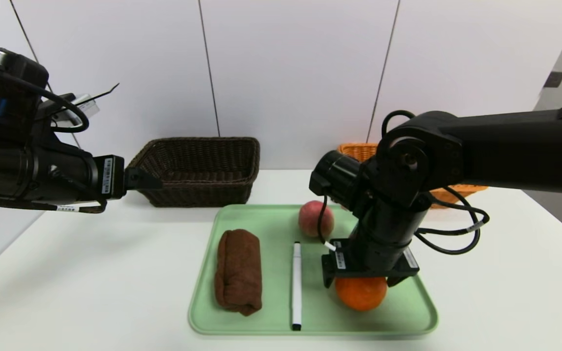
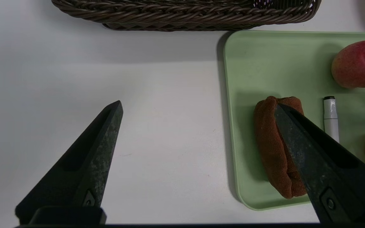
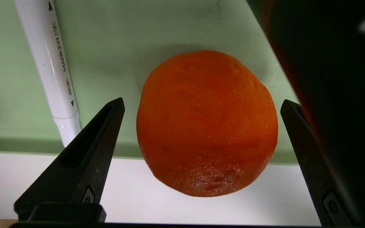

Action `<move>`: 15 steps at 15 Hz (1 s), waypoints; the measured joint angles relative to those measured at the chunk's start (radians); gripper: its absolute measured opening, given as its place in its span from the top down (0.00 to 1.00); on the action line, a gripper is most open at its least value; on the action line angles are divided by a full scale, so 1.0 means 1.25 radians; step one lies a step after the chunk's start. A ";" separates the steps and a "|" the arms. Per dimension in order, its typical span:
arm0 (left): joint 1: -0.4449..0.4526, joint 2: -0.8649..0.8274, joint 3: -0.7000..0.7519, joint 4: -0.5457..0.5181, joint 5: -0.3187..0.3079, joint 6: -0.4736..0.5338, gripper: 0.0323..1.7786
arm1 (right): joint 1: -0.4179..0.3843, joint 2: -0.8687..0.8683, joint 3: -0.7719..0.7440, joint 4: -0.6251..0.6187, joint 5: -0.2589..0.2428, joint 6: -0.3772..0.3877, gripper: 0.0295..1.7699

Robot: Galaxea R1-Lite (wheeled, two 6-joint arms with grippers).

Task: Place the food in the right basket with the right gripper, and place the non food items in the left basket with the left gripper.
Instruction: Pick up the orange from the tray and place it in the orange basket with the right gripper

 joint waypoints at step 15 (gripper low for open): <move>0.000 0.008 0.000 0.008 0.001 -0.005 0.05 | 0.064 -0.099 -0.142 0.027 0.025 -0.007 0.36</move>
